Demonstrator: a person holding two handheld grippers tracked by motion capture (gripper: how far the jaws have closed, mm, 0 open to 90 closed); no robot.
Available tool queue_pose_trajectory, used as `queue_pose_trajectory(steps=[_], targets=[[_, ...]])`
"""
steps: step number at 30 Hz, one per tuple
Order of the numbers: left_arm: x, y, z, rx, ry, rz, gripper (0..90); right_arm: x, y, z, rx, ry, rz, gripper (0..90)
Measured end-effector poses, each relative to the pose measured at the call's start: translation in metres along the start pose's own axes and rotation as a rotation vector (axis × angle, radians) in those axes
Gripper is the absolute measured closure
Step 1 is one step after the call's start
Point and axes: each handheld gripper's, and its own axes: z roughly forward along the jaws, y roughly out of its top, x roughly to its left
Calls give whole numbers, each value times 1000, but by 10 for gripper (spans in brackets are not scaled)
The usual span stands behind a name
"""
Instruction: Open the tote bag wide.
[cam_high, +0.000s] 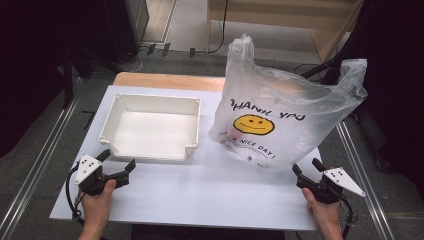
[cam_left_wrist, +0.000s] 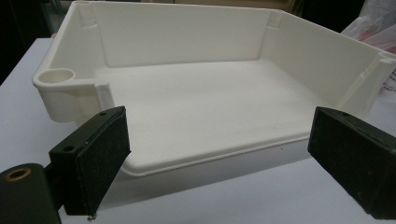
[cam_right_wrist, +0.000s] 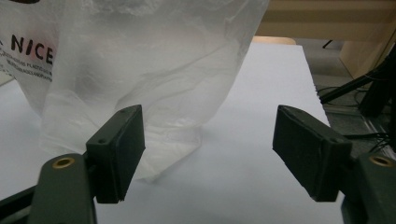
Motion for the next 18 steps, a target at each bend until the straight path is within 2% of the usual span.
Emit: queue_pose_trajectory(steps=[8, 9, 12, 18], targets=[[0, -1, -1, 7, 3, 4, 68, -1, 1, 3, 6, -2, 19, 259], [0, -1, 0, 11, 21, 10, 69, -1, 1, 3, 6, 1, 13, 257], [0, -1, 1, 6, 39, 3, 70, 0, 1, 4, 9, 12, 6, 248], [0, 0, 2, 8, 36, 13, 70, -1, 2, 6, -10, 16, 9, 242]])
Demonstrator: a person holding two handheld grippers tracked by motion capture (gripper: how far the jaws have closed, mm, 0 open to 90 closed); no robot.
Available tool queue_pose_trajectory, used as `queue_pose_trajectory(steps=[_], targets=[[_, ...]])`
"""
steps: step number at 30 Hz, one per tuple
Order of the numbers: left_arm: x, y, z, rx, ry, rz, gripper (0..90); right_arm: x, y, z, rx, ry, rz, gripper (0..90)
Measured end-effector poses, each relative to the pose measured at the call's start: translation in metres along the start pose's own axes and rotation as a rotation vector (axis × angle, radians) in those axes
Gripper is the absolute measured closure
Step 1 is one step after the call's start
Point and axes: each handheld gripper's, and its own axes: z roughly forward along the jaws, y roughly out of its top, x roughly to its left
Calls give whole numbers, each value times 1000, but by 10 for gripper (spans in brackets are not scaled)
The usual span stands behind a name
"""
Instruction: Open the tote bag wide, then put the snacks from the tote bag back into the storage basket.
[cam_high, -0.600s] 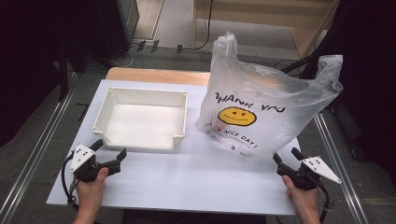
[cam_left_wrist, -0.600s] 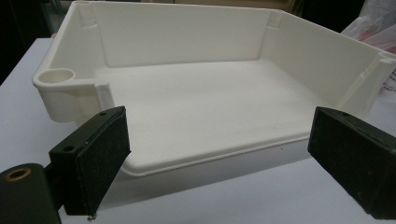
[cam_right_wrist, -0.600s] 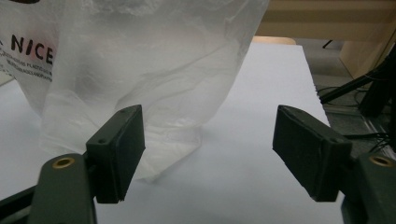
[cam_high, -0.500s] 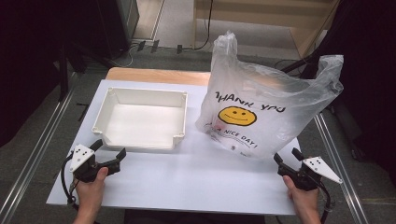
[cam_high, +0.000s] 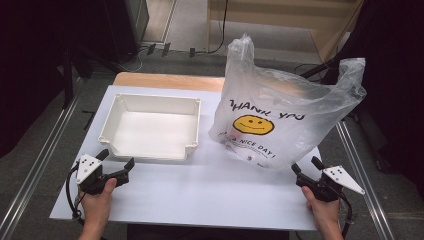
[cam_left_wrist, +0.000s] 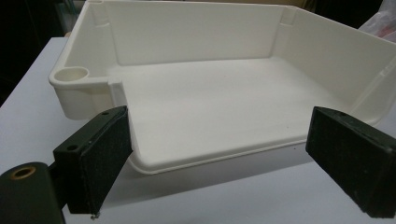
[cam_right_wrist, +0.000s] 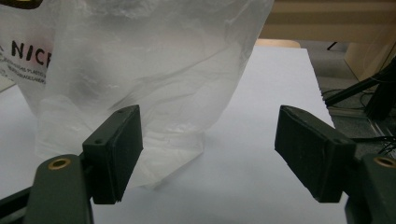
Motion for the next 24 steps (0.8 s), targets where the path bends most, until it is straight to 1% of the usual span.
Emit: queue_pose_trajectory(steps=[2, 4, 10, 12, 15, 17, 18, 19, 20, 21, 23, 24], targets=[[-1, 0, 0, 1, -7, -2, 71, 0, 0, 0, -4, -8, 0, 241], [-1, 0, 0, 2, -4, 0, 71, 0, 0, -1, -11, -14, -3, 238], [-1, 0, -1, 4, -15, 1, 71, -2, 2, -4, -5, -8, 30, 221], [-1, 0, -2, 4, -15, 2, 71, -2, 4, -4, -2, -15, 41, 220], [-2, 0, -5, 0, -16, -9, 71, 0, 7, -6, -12, -11, 52, 220], [-1, 2, -7, -10, -18, -27, 71, 5, 13, -10, -24, -14, 47, 214], [-1, 2, -7, -10, -18, -27, 71, 5, 13, -10, -24, -14, 47, 214], [-1, 5, -8, -19, -19, -40, 71, 8, 18, -14, -36, 2, 49, 203], [-1, 5, -8, -19, -19, -40, 71, 9, 21, -16, -43, 10, 45, 199], [-3, 7, -8, -10, -17, -31, 71, 10, 25, -18, -48, 18, 46, 195], [-8, 9, -8, 6, -10, -10, 71, 12, 33, -23, -60, 6, 38, 192], [-11, 10, -8, 7, -9, 0, 71, 13, 38, -24, -67, 9, 42, 188]])
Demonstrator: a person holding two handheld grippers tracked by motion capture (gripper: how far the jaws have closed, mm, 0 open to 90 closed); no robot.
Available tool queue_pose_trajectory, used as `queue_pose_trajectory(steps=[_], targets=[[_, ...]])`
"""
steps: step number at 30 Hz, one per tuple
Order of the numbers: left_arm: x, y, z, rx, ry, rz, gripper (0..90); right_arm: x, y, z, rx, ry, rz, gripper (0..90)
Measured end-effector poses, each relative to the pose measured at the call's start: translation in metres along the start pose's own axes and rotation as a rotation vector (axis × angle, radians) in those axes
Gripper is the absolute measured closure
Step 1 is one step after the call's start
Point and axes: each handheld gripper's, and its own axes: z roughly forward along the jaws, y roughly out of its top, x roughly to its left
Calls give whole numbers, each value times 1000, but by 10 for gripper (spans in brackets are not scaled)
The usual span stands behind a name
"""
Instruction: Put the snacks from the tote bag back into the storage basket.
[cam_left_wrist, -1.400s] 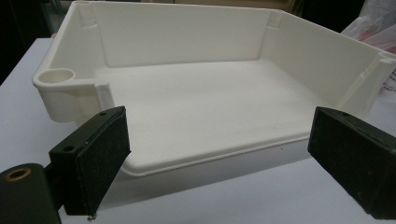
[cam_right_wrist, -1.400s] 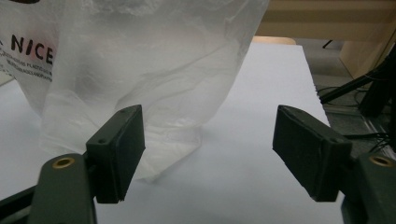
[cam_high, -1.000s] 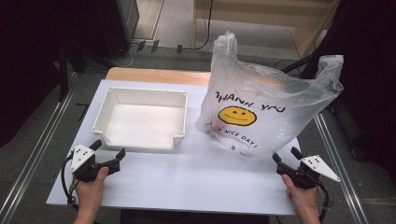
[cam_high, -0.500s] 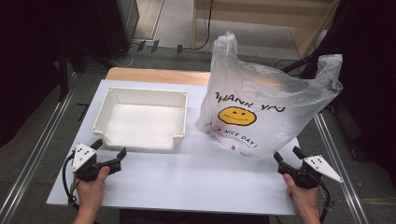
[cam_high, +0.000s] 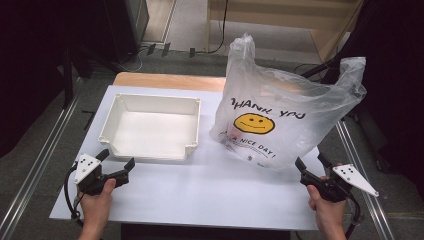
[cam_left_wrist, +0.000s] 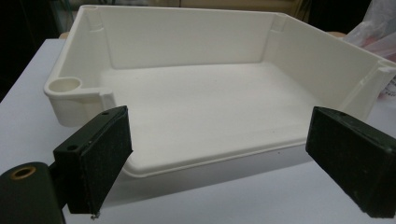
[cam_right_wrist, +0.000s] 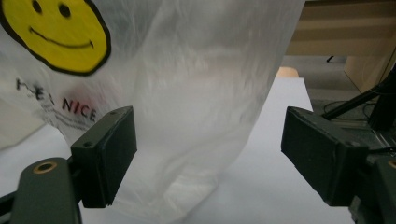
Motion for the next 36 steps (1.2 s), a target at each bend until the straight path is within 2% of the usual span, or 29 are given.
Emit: queue_pose_trajectory(steps=[1, 2, 3, 5, 8, 9, 10, 12, 14, 22, 23, 24, 25, 27, 28, 29, 30, 31, 32, 33, 34, 36], targets=[[-4, 3, -1, 2, 0, 15, 71, 0, 4, -1, -4, 3, 6, 183], [-4, 3, -1, 2, 0, 15, 71, 0, 4, -1, -4, 3, 6, 183], [-9, 8, -3, -7, 1, 18, 71, 1, 15, -2, -15, -2, -3, 172], [-11, 11, -3, -11, -6, 21, 71, 2, 20, -3, -20, -1, -2, 169], [-19, 21, -2, -21, -21, 37, 71, 0, 34, 0, -34, -27, -6, 153], [-25, 28, 1, -21, -38, 51, 71, -2, 42, 4, -37, -59, -11, 151], [-28, 32, 2, -23, -43, 54, 71, -3, 45, 6, -37, -68, -5, 151], [-32, 35, 3, -23, -45, 53, 71, -4, 53, 10, -45, -62, 4, 149], [-41, 45, 7, -32, -75, 51, 71, -2, 60, 15, -46, -61, 0, 146], [-60, 64, 23, -39, -115, 77, 71, 7, 79, 34, -31, -51, 13, 168], [-60, 64, 23, -39, -115, 77, 71, 8, 81, 36, -27, -49, 10, 210], [-62, 67, 25, -40, -122, 78, 71, 8, 81, 36, -27, -49, 10, 210], [-66, 71, 29, -37, -133, 75, 71, 10, 82, 37, -37, -29, 14, 376], [-68, 73, 31, -34, -139, 79, 71, 9, 83, 39, -27, 5, 22, 525], [-71, 76, 34, -30, -147, 79, 71, 9, 83, 39, -27, 5, 22, 525], [-73, 78, 37, -27, -156, 81, 86, 6, 84, 43, -14, 60, 56, 628], [-76, 80, 39, -23, -158, 80, 86, 6, 84, 43, -14, 60, 56, 628], [-83, 85, 45, -28, -158, 86, 139, 4, 84, 46, -7, 82, 80, 729], [-85, 87, 47, -31, -167, 89, 138, 5, 85, 47, -5, 88, 78, 775], [-85, 87, 47, -31, -167, 89, 140, 5, 85, 47, -5, 88, 78, 775], [-92, 92, 52, -31, -176, 94, 140, 8, 85, 47, 5, 109, 53, 857], [-98, 95, 56, -29, -191, 108, 141, 13, 84, 46, -1, 95, 22, 891]])
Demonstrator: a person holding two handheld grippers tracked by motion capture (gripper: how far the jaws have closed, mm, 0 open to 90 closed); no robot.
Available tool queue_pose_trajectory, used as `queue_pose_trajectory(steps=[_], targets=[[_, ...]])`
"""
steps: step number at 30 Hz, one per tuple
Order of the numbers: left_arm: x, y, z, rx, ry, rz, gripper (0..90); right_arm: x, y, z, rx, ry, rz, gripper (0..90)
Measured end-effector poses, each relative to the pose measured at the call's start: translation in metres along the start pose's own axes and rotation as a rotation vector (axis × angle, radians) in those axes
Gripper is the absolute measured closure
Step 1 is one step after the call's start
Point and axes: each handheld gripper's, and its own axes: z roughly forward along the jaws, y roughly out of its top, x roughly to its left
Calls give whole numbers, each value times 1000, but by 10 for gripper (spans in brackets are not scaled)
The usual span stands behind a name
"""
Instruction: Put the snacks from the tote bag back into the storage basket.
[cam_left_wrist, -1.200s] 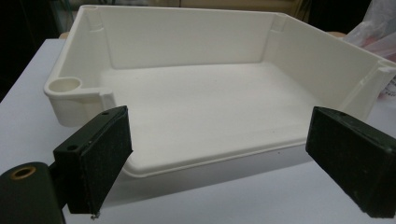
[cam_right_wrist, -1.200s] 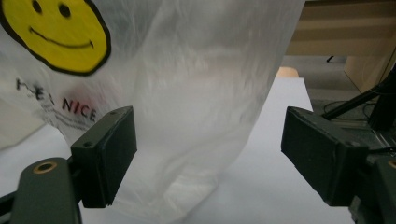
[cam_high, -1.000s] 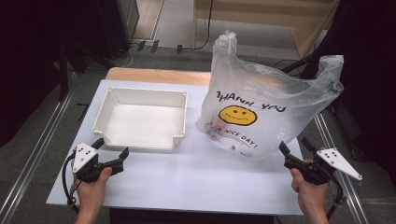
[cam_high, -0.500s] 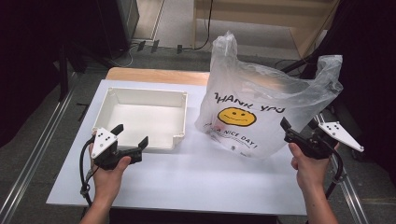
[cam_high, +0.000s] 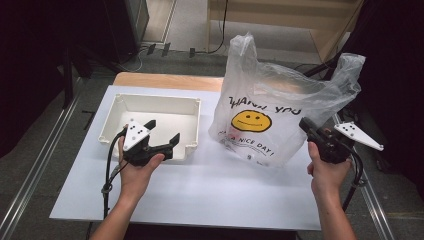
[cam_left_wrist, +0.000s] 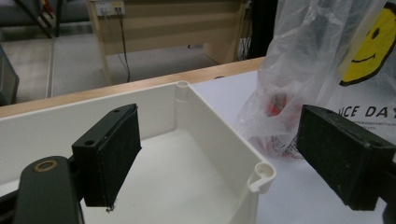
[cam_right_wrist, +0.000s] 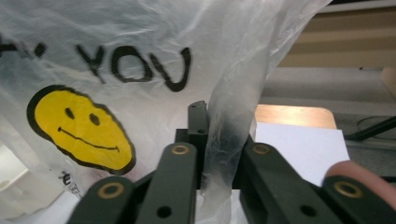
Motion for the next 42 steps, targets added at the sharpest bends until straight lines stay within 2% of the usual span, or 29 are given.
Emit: queue_pose_trajectory(steps=[5, 7, 14, 15, 16, 18, 21, 27, 31, 33, 35, 37, 38, 39, 40, 41, 42], targets=[[-9, 3, 11, 7, -20, 20, 144, 7, -2, 0, -4, 15, -24, 900], [-16, 5, 16, 10, -39, 32, 146, 12, -5, 1, 10, 31, -58, 900], [-27, 11, 23, -2, -74, 40, 157, 22, -9, 5, 29, 70, -74, 900], [-31, 12, 25, -7, -90, 42, 157, 24, -10, 6, 29, 76, -83, 900], [-31, 12, 25, -7, -90, 42, 157, 24, -10, 6, 29, 76, -83, 900], [-37, 16, 25, -19, -123, 51, 157, 27, -11, 7, 39, 82, -90, 900], [-42, 19, 26, -27, -141, 60, 157, 31, -13, 9, 46, 86, -100, 900], [-55, 30, 28, -52, -219, 75, 157, 37, -14, 11, 49, 97, -125, 900], [-62, 36, 29, -66, -230, 94, 156, 40, -14, 13, 51, 101, -135, 900], [-66, 39, 29, -68, -253, 109, 164, 41, -14, 13, 51, 106, -136, 900], [-68, 41, 29, -71, -251, 118, 183, 43, -14, 12, 47, 108, -139, 900], [-70, 43, 29, -74, -237, 117, 230, 44, -14, 12, 46, 113, -137, 900], [-69, 45, 30, -75, -225, 105, 289, 45, -13, 12, 44, 121, -146, 900], [-69, 46, 30, -76, -206, 82, 289, 45, -13, 12, 44, 121, -146, 900], [-66, 48, 31, -81, -222, 51, 394, 45, -13, 11, 42, 121, -145, 897], [-64, 48, 31, -89, -251, 42, 552, 46, -13, 11, 39, 120, -143, 895], [-63, 48, 32, -93, -282, 30, 621, 46, -13, 12, 37, 118, -141, 888]])
